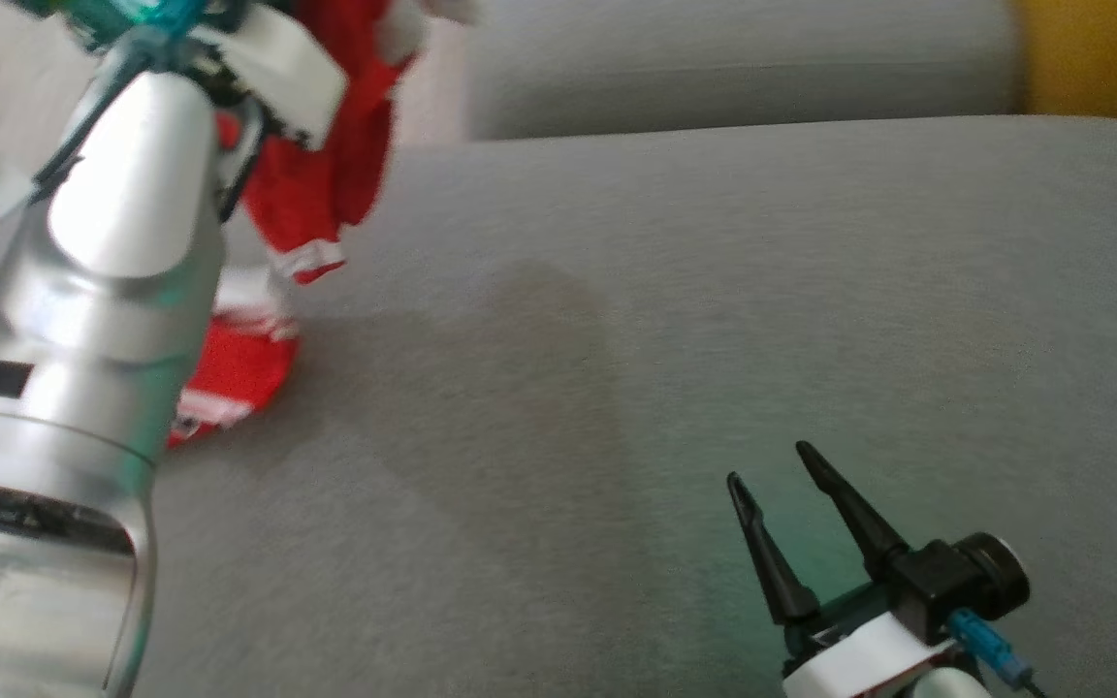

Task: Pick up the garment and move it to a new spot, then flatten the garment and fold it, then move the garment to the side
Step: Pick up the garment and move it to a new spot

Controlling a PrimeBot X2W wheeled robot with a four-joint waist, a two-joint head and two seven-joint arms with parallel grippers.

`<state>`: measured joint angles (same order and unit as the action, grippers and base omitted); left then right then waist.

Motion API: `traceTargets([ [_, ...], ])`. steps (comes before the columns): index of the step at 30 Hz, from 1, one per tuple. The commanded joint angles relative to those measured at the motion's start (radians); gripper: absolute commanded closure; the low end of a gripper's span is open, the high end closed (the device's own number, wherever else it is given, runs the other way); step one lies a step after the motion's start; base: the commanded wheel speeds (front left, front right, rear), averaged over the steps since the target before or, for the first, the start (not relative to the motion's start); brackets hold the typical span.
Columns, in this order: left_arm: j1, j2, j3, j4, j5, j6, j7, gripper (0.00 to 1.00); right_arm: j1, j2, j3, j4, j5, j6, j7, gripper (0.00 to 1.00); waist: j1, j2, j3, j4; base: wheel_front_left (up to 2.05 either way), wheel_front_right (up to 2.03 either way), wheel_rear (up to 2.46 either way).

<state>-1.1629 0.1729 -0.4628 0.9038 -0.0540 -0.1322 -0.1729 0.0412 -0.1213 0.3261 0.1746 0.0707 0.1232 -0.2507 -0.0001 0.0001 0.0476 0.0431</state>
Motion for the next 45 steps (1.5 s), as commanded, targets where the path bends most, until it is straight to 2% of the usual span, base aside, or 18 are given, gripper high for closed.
traceTargets([
  [1,-0.052,0.030,-0.007,-0.067,-0.029,0.002,0.011,1.00,-0.011,0.008,0.025,-0.027,0.009,0.008,-0.011,0.00,0.0001,-0.0001,-0.059,-0.104,0.00,0.00,0.00],
  [12,0.054,0.071,-0.231,-0.314,-0.249,0.002,0.165,1.00,-0.046,0.033,0.042,-0.029,0.019,0.008,-0.011,0.00,0.0001,-0.0001,-0.023,-0.333,0.00,0.00,0.00],
  [16,0.125,0.074,-0.286,-0.309,-0.300,0.002,0.188,1.00,-0.063,0.037,0.060,-0.029,0.024,0.008,-0.011,0.00,0.0001,-0.0001,0.026,-0.401,0.00,0.00,0.00],
  [21,0.207,0.048,-0.349,-0.203,-0.328,0.002,0.159,1.00,-0.100,0.045,0.084,-0.031,0.035,0.008,-0.011,0.00,0.0001,-0.0001,0.079,-0.455,0.00,0.00,0.00],
  [22,0.217,0.041,-0.351,-0.177,-0.330,0.003,0.146,0.65,-0.106,0.047,0.085,-0.031,0.036,0.008,-0.011,0.00,0.0001,-0.0001,0.085,-0.459,0.00,0.00,0.00],
  [23,0.223,0.035,-0.350,-0.154,-0.332,0.008,0.124,0.00,-0.109,0.049,0.085,-0.032,0.036,0.008,-0.011,0.00,0.0001,-0.0001,0.088,-0.460,0.00,0.00,0.00],
  [24,0.229,0.030,-0.345,-0.134,-0.331,0.021,0.097,0.00,-0.110,0.051,0.085,-0.031,0.036,0.008,-0.011,0.00,0.0001,-0.0001,0.089,-0.460,0.00,0.00,0.00],
  [27,0.266,0.002,-0.324,-0.093,-0.340,0.081,0.001,0.00,-0.099,0.055,0.075,-0.028,0.037,0.008,-0.011,0.00,0.0001,-0.0001,0.075,-0.441,0.00,0.00,0.00],
  [28,0.266,0.002,-0.324,-0.093,-0.340,0.081,0.001,0.00,-0.099,0.055,0.075,-0.028,0.037,0.008,-0.011,0.00,0.0001,-0.0001,0.075,-0.441,0.00,0.00,0.00],
  [30,0.308,-0.019,-0.311,-0.077,-0.347,0.122,-0.042,0.00,-0.083,0.056,0.062,-0.024,0.036,0.008,-0.011,0.00,0.0001,-0.0001,0.051,-0.413,0.00,0.00,0.00],
  [35,0.471,-0.069,-0.223,-0.129,-0.420,0.216,-0.086,0.00,-0.027,0.053,-0.001,-0.025,0.036,0.008,-0.011,0.00,0.0001,-0.0001,-0.021,-0.296,0.00,0.00,0.00],
  [40,0.710,-0.062,-0.070,-0.423,-0.375,0.343,-0.088,0.00,0.009,0.049,-0.064,-0.031,0.026,0.008,-0.011,0.00,0.0001,-0.0001,-0.059,-0.174,0.00,0.00,0.00],
  [42,0.824,-0.062,-0.008,-0.531,-0.356,0.367,-0.089,0.00,0.016,0.050,-0.089,-0.031,0.024,0.008,-0.011,0.00,0.0001,-0.0001,-0.073,-0.133,0.00,0.00,0.00],
  [45,0.975,-0.069,0.079,-0.659,-0.326,0.376,-0.089,0.00,0.022,0.057,-0.137,-0.033,0.028,0.008,-0.011,0.00,0.0001,-0.0001,-0.091,-0.087,0.00,0.00,0.00],
])
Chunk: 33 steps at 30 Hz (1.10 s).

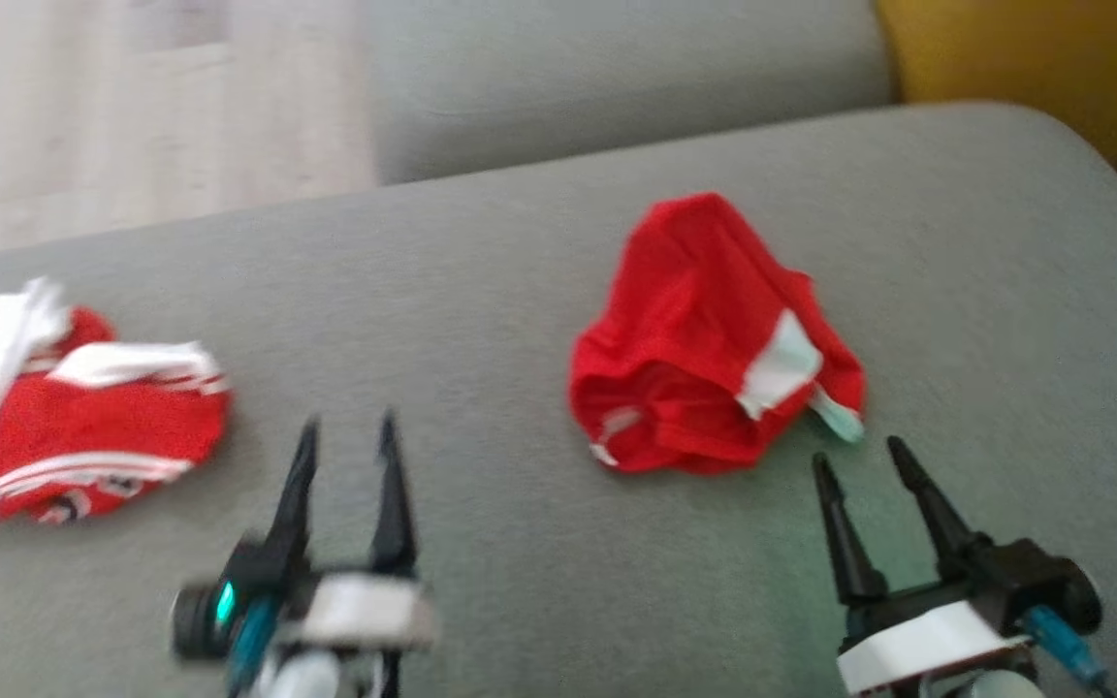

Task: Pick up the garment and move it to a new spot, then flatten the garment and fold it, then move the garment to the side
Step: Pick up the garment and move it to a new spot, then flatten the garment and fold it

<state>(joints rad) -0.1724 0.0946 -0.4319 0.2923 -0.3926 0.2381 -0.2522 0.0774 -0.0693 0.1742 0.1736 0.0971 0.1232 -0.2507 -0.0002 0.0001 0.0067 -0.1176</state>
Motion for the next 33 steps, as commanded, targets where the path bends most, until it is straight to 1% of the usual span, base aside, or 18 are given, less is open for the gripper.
traceTargets([
  [1,0.030,0.003,0.075,-0.085,0.020,0.004,-0.009,0.00,-0.012,0.007,0.003,-0.031,0.000,0.008,-0.011,0.00,0.0002,-0.0001,-0.056,0.087,0.00,0.00,0.00],
  [5,0.174,-0.018,0.152,-0.216,0.081,-0.023,-0.009,0.00,0.007,0.013,-0.045,-0.030,-0.014,0.008,-0.011,0.00,0.0002,-0.0001,-0.077,0.120,0.00,0.00,0.00],
  [8,0.268,-0.031,0.198,-0.285,0.116,-0.040,-0.009,0.00,0.035,0.017,-0.065,-0.021,-0.008,0.008,-0.011,0.00,0.0002,-0.0001,-0.093,0.127,0.00,0.00,0.00],
  [10,0.325,-0.036,0.212,-0.306,0.138,-0.056,-0.009,0.00,0.054,0.018,-0.069,-0.014,-0.004,0.008,-0.011,0.00,0.0002,-0.0001,-0.101,0.127,0.00,0.00,0.00],
  [14,0.403,-0.042,0.224,-0.304,0.170,-0.077,-0.009,0.00,0.083,0.018,-0.051,-0.003,-0.004,0.008,-0.011,0.00,0.0002,-0.0001,-0.113,0.115,0.00,0.00,0.00],
  [19,0.426,-0.044,0.225,-0.300,0.200,-0.088,-0.009,0.00,0.088,0.019,-0.043,0.002,-0.004,0.008,-0.011,0.00,0.0002,-0.0001,-0.117,0.102,0.00,0.00,0.00],
  [25,0.420,-0.044,0.232,-0.294,0.199,-0.075,-0.009,0.00,0.078,0.019,-0.042,-0.002,-0.004,0.008,-0.011,0.00,0.0002,-0.0001,-0.114,0.097,0.00,0.00,0.00],
  [33,0.415,-0.044,0.218,-0.289,0.202,-0.072,-0.009,0.00,0.081,0.019,-0.042,-0.003,-0.006,0.008,-0.011,0.00,0.0002,-0.0001,-0.116,0.102,0.00,0.00,0.00],
])
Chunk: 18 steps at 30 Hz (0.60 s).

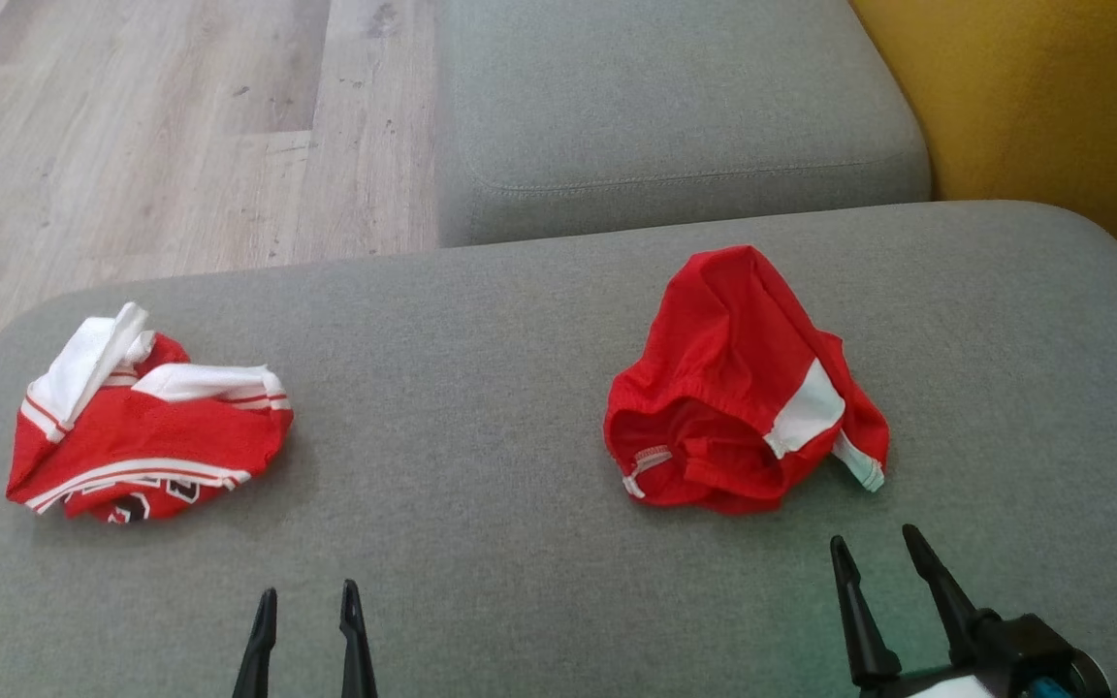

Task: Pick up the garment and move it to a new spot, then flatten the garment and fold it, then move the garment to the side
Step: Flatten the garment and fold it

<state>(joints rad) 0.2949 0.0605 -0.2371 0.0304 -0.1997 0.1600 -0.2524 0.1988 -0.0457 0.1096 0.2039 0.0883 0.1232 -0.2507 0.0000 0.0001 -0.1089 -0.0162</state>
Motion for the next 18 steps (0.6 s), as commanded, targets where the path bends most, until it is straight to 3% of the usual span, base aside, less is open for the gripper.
traceTargets([
  [1,-0.053,-0.010,0.021,-0.027,0.008,0.007,-0.009,0.00,-0.041,-0.005,0.024,-0.032,0.002,0.008,-0.011,0.00,0.0000,-0.0001,0.000,0.001,0.00,0.00,0.00],
  [11,-0.053,-0.010,0.016,-0.017,-0.006,0.000,-0.009,0.00,-0.046,-0.005,0.031,-0.026,0.001,0.008,-0.011,0.00,0.0000,-0.0001,-0.003,-0.004,0.00,0.00,0.00],
  [18,-0.107,-0.010,-0.025,0.005,-0.056,-0.019,-0.009,0.00,-0.062,-0.005,0.044,-0.032,-0.002,0.008,-0.011,0.00,0.0000,-0.0001,0.034,-0.062,0.00,0.00,0.00],
])
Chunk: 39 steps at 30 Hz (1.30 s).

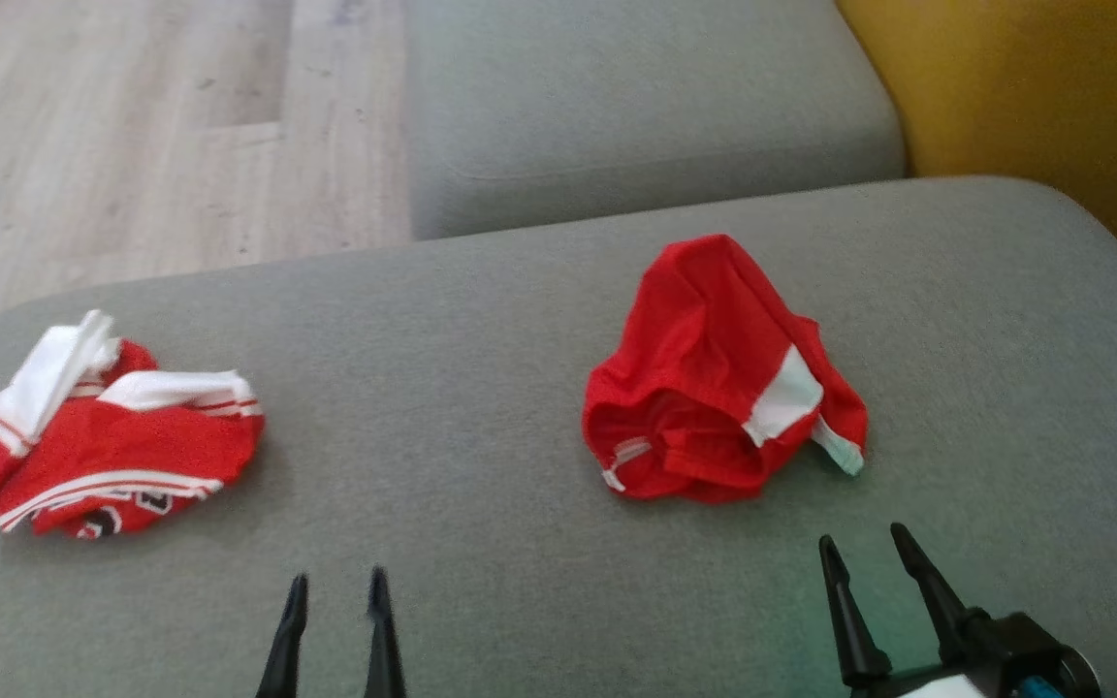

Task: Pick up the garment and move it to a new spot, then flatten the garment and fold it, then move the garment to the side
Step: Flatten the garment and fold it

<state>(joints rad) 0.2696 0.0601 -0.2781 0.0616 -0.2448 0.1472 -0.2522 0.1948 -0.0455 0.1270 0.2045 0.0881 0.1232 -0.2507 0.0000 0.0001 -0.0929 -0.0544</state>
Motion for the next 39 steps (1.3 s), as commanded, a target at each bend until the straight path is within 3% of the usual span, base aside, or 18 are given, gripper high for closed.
traceTargets([
  [1,-0.098,-0.010,0.005,-0.017,-0.029,-0.010,-0.010,0.00,-0.061,-0.005,0.027,-0.033,-0.003,0.008,-0.011,0.00,0.0000,-0.0001,0.026,-0.037,0.00,0.00,0.00],
  [7,-0.247,-0.010,-0.104,0.105,-0.178,-0.064,-0.010,0.00,-0.091,-0.012,0.046,-0.042,-0.002,0.008,-0.011,0.00,0.0000,-0.0001,0.085,-0.140,0.00,0.00,0.00],
  [12,-0.389,-0.010,-0.258,0.230,-0.366,-0.143,-0.010,0.00,-0.106,-0.016,0.057,-0.044,0.000,0.008,-0.011,0.00,0.0000,-0.0001,0.123,-0.234,0.00,0.00,0.00],
  [16,-0.513,-0.010,-0.394,0.327,-0.479,-0.179,0.021,0.00,-0.115,-0.016,0.068,-0.046,0.004,0.008,-0.011,0.00,0.0000,-0.0001,0.155,-0.288,0.00,0.00,0.00],
  [20,-0.632,-0.010,-0.496,0.399,-0.566,-0.183,0.031,0.00,-0.134,-0.016,0.080,-0.049,0.007,0.008,-0.011,0.00,0.0000,-0.0001,0.193,-0.334,0.00,0.00,0.00],
  [28,-0.782,-0.010,-0.605,0.518,-0.687,-0.173,0.019,0.00,-0.164,-0.013,0.101,-0.047,0.014,0.008,-0.011,0.00,0.0000,-0.0001,0.259,-0.388,0.00,0.00,0.00],
  [37,-0.884,-0.010,-0.632,0.621,-0.734,-0.164,-0.007,0.00,-0.180,-0.008,0.109,-0.041,0.021,0.008,-0.011,0.00,0.0000,-0.0001,0.283,-0.424,0.00,0.00,0.00],
  [38,-0.891,-0.010,-0.628,0.626,-0.732,-0.162,-0.008,0.09,-0.180,-0.007,0.109,-0.040,0.021,0.008,-0.011,0.00,0.0000,-0.0001,0.282,-0.425,0.00,0.00,0.00],
  [39,-0.896,-0.010,-0.619,0.624,-0.729,-0.162,-0.009,0.32,-0.180,-0.007,0.108,-0.040,0.022,0.008,-0.011,0.00,0.0000,-0.0001,0.282,-0.425,0.00,0.00,0.00],
])
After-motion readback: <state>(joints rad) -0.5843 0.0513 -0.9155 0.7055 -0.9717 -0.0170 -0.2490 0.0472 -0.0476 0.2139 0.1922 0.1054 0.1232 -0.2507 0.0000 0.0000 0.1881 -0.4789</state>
